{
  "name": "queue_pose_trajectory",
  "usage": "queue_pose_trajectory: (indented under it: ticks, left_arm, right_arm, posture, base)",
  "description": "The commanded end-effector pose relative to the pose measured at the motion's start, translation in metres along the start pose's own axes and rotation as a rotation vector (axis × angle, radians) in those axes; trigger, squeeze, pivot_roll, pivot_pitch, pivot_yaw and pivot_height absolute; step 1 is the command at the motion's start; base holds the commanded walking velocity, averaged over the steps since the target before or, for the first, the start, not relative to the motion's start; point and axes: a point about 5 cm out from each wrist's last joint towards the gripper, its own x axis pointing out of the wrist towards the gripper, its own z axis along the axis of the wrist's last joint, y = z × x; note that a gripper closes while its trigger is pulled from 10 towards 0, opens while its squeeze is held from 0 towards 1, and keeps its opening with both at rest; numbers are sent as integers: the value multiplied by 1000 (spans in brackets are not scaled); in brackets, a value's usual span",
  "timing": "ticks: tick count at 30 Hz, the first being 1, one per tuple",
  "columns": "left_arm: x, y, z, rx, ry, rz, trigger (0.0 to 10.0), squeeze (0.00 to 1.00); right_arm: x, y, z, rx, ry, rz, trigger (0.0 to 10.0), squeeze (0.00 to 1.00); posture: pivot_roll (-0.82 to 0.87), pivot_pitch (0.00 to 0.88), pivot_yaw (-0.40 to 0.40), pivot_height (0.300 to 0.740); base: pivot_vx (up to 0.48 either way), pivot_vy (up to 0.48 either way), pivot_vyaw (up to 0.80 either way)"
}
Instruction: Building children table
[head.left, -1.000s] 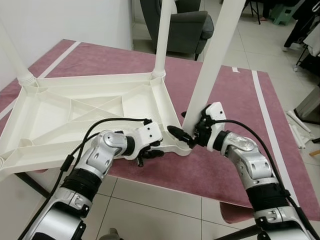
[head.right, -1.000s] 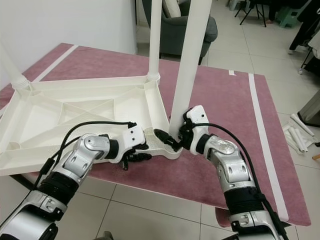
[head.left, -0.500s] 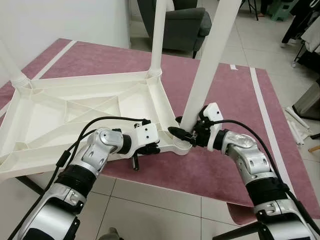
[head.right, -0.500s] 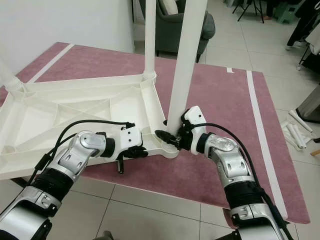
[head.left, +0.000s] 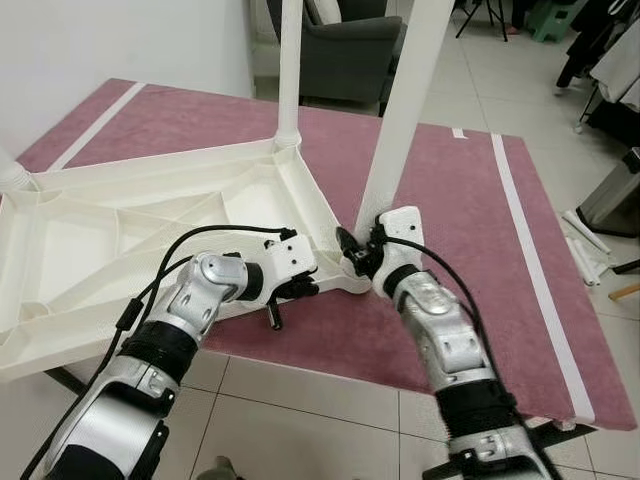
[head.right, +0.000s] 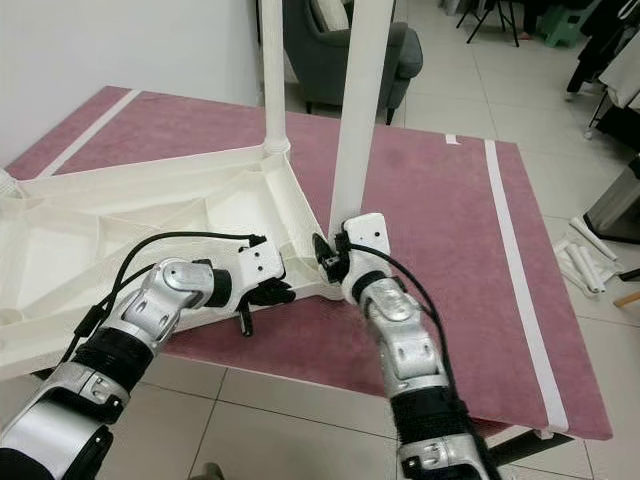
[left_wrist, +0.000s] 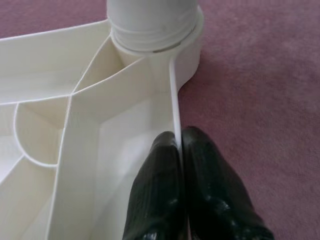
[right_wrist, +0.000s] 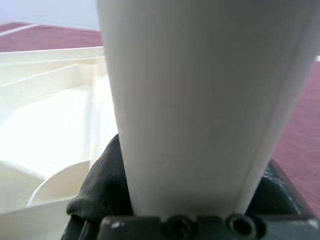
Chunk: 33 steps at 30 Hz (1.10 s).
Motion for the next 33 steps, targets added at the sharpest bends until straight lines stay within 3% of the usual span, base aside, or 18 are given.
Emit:
queue_pose_trajectory:
  ticks: [1, 7, 8, 11, 12, 13, 15, 16, 17, 18, 19, 20, 21, 25, 33]
  left_arm:
    - [10, -4, 33, 95, -128, -89, 0, 0]
    - [11, -5, 35, 101, -134, -102, 0, 0]
    - [10, -6, 34, 101, -134, -107, 0, 0]
    - [8, -6, 32, 99, -133, -110, 0, 0]
    - [7, -7, 30, 97, -133, -111, 0, 0]
    - [5, -7, 28, 96, -132, -114, 0, 0]
    - [5, -7, 28, 96, -132, -114, 0, 0]
    - [3, -9, 26, 97, -133, -119, 0, 0]
    - [3, -9, 26, 97, -133, -119, 0, 0]
    - [0, -11, 24, 103, -132, -130, 0, 0]
    - [0, -11, 24, 103, -132, -130, 0, 0]
    - [-4, -14, 22, 116, -129, -150, 0, 0]
    - [-4, -14, 22, 116, -129, -150, 0, 0]
    - [-24, -34, 11, 180, -105, -260, 0, 0]
    - [-44, -49, 6, 218, -92, -348, 0, 0]
  right_arm:
    - [-7, -22, -32, -66, 160, -250, 0, 0]
    - [-8, -13, -29, -48, 144, -276, 0, 0]
    - [-7, -9, -25, -37, 121, -243, 10000, 0]
    - [-6, -6, -19, -33, 85, -208, 10000, 0]
    - [-5, -3, -12, -13, 45, -146, 10000, 1000]
    - [-3, 1, -4, 21, 2, -49, 10000, 1000]
    - [-3, 1, -4, 21, 2, -49, 10000, 1000]
    - [-2, 6, 6, 25, -50, 76, 10000, 0]
    - [-2, 6, 6, 25, -50, 76, 10000, 0]
    - [-3, 8, 16, 30, -84, 220, 10000, 0]
    - [-3, 8, 16, 30, -84, 220, 10000, 0]
    - [-5, 6, 24, 5, -112, 337, 10000, 0]
    - [-5, 6, 24, 5, -112, 337, 10000, 0]
    - [-14, -17, 31, -118, -91, 653, 10000, 0]
    - [-24, -24, 26, -163, -25, 840, 10000, 0]
  posture:
    - [92, 20, 27, 740]
    - [87, 20, 29, 740]
    - [88, 21, 27, 740]
    - [88, 21, 27, 740]
    - [94, 21, 19, 740]
    - [94, 21, 19, 740]
    - [94, 21, 19, 740]
    - [101, 23, 12, 740]
    - [101, 23, 12, 740]
    - [101, 24, 11, 740]
    - [101, 24, 11, 740]
    - [101, 24, 11, 740]
    - [101, 24, 11, 740]
    - [114, 27, 1, 740]
    - [122, 29, -2, 740]
  base:
    - [0, 0, 0]
    - [0, 0, 0]
    - [0, 0, 0]
    - [0, 0, 0]
    - [0, 0, 0]
    - [0, 0, 0]
    - [0, 0, 0]
    - [0, 0, 0]
    - [0, 0, 0]
    - [0, 0, 0]
    - [0, 0, 0]
    - [0, 0, 0]
    - [0, 0, 0]
    - [0, 0, 0]
    - [0, 0, 0]
